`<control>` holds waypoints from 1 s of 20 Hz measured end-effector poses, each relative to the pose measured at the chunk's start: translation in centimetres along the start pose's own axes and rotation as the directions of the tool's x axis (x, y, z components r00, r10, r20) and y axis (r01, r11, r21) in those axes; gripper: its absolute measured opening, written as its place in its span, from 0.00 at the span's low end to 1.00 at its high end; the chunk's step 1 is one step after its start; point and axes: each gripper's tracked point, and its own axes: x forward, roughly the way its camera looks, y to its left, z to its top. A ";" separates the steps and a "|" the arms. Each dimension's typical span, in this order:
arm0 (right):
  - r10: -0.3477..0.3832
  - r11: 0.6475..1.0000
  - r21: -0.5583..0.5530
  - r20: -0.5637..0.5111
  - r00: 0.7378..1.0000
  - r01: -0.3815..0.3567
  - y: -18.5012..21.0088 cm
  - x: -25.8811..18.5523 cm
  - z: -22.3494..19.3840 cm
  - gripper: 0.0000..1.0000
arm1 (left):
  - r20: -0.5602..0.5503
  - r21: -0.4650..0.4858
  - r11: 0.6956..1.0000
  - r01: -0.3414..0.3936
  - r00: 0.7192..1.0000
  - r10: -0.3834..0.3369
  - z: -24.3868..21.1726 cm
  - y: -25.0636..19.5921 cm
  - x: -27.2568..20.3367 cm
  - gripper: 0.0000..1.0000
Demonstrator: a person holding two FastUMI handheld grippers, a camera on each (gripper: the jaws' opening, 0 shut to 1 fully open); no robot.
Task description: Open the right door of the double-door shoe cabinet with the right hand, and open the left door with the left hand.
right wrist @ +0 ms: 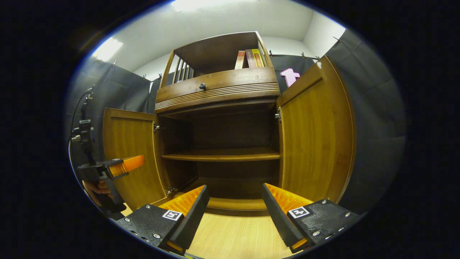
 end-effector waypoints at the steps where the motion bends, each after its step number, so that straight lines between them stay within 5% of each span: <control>1: -0.005 1.000 -0.006 0.002 1.000 0.005 -0.5 -0.1 0.0 0.92 | 0.001 0.005 1.000 -0.008 1.000 0.008 -0.2 -0.1 0.2 0.11; 7: 0.009 1.000 0.014 0.015 1.000 -0.009 -1.4 0.2 0.2 0.92 | 0.010 0.063 0.998 -0.025 1.000 0.024 -0.5 -0.6 0.5 0.67; 9: 0.018 1.000 0.010 0.011 1.000 -0.018 -1.2 0.3 0.0 0.92 | 0.007 0.041 0.999 -0.036 0.999 0.035 -0.6 -0.5 0.3 0.71; 12: 0.032 0.999 0.001 0.006 0.999 -0.032 -0.8 0.6 -0.2 0.92 | 0.004 -0.007 0.998 -0.067 0.998 0.067 -0.7 0.5 0.3 0.95; 20: 0.049 0.999 0.019 0.005 0.999 -0.049 -0.2 1.3 -0.5 0.92 | -0.008 -0.004 0.992 -0.124 0.992 0.124 -1.0 3.1 0.4 0.94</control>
